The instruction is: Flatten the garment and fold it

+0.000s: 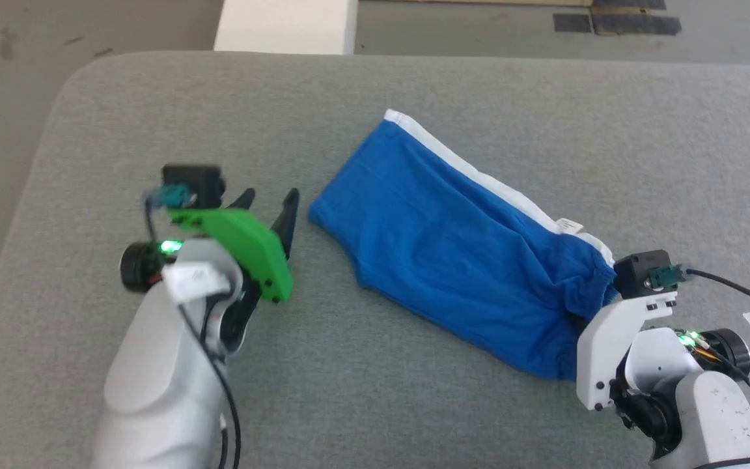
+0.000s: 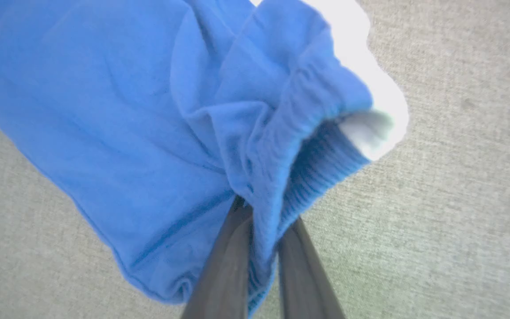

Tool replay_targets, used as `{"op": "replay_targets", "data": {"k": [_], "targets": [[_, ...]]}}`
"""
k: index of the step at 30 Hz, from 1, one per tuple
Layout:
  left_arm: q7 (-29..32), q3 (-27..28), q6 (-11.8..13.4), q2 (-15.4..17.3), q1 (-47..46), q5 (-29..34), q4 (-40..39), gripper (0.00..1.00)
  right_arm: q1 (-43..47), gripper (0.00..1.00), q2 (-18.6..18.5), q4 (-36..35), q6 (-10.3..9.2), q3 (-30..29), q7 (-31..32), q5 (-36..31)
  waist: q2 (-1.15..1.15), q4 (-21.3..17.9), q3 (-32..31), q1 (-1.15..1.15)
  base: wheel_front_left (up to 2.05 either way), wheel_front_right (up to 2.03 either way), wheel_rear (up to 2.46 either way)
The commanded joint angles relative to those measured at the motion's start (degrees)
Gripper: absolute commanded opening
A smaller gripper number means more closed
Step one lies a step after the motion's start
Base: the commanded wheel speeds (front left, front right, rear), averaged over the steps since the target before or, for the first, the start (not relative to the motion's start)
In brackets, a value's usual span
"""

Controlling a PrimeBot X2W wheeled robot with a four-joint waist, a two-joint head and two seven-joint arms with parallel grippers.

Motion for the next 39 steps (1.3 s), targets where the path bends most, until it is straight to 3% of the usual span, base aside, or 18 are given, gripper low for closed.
{"op": "replay_targets", "data": {"k": [1, 8, 17, 18, 19, 20, 32, 39], "targets": [[2.23, -0.6, -0.04, -0.28, -2.52, -0.56, 1.96, 1.0, -0.91, 0.0, -0.03, -0.58, -0.1, 0.22, 0.33, 0.63, 0.0, -1.56, 1.69, 0.0, 0.0, 0.0, 0.0], [9.51, -4.4, -1.83, -0.22, -10.85, -0.31, 10.29, 1.0, -1.73, 0.0, -0.03, -1.73, -0.1, 1.06, 0.74, 1.87, 0.0, -3.49, 5.03, 0.0, 0.0, 0.0, 0.0], [17.92, -6.15, -1.59, -0.63, -14.8, -1.31, 17.39, 1.0, -2.38, 0.0, -0.03, -1.42, -0.1, 0.33, -0.27, 2.61, 0.0, -4.86, 7.43, 0.0, 0.0, 0.0, 0.0], [17.98, -6.25, -1.81, -0.78, -14.79, -1.72, 17.5, 0.5, -2.37, 0.0, -0.03, -1.29, -0.1, 0.22, -0.37, 2.77, 0.0, -4.84, 7.46, 0.0, 0.0, 0.0, 0.0], [18.25, -6.31, -1.94, -0.92, -14.68, -2.12, 17.71, 0.14, -2.34, 0.0, -0.03, -1.22, -0.1, 0.12, -0.43, 2.82, 0.0, -4.79, 7.47, 0.0, 0.0, 0.0, 0.0], [18.51, -6.57, -2.14, -1.03, -14.58, -2.39, 17.87, 0.0, -2.27, 0.0, -0.03, -1.15, -0.1, -0.06, -0.51, 2.83, 0.0, -4.64, 7.44, 0.0, 0.0, 0.0, 0.0], [11.38, -4.38, -3.77, -1.32, -10.21, -10.16, 14.66, 0.0, -0.14, 0.0, -0.08, -1.73, -0.1, -3.54, 0.92, 5.14, 0.0, -1.9, 0.73, 0.0, 0.0, 0.0, 0.0], [8.31, -1.78, -3.16, -1.21, -1.43, -13.61, 6.45, 0.0, 1.88, 0.0, -4.55, -4.21, -0.1, -2.09, 5.18, 8.21, 0.0, -0.23, -3.66, 0.0, 0.0, 0.0, 0.0]]}}
